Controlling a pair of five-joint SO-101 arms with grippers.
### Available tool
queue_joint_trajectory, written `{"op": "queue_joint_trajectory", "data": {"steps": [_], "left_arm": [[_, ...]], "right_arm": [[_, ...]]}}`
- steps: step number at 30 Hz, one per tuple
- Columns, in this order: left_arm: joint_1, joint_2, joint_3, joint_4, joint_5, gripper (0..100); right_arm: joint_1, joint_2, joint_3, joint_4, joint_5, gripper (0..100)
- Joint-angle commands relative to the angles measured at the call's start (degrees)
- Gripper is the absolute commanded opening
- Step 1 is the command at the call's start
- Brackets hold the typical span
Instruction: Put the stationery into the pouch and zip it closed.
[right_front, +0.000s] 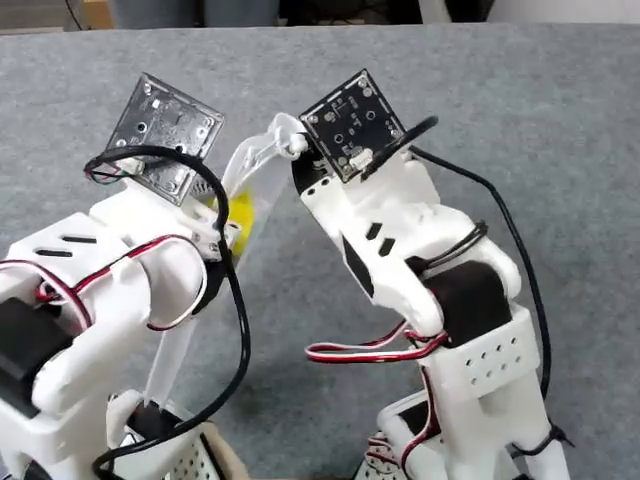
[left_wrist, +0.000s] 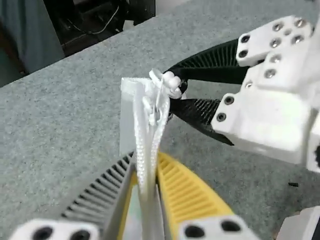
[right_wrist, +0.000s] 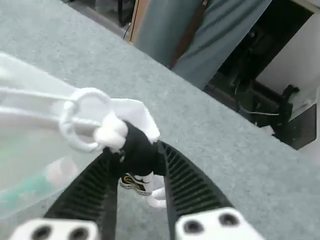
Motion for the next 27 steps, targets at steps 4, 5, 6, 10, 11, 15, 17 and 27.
{"op": "queue_joint_trajectory", "data": {"steps": [4,5,6,10,11,15,17,27], "left_arm": [[0.1,-1.8,-6.3,0.3,0.4,3],[0.1,-2.4,-6.3,0.3,0.4,3],[0.1,-2.9,-6.3,0.3,0.2,3],[0.1,-3.9,-6.2,0.3,0.2,3],[0.1,-4.0,-6.2,0.3,0.4,3],[0.1,-4.2,-6.2,0.3,0.4,3],[0.1,-4.2,-6.3,0.3,0.4,3],[0.1,-4.3,-8.7,0.3,0.8,3]], "right_arm": [[7.6,0.8,8.2,-8.7,0.4,1.1],[8.6,0.8,8.8,-9.7,0.4,1.1],[9.6,0.8,9.4,-10.5,0.4,1.1],[11.9,0.9,11.3,-13.7,1.0,1.1],[11.9,0.9,11.7,-14.0,1.8,1.1],[11.8,0.9,12.4,-14.0,2.6,1.1],[12.0,0.9,12.4,-14.0,2.7,1.1],[20.4,11.1,12.4,-20.0,2.3,1.1]]}}
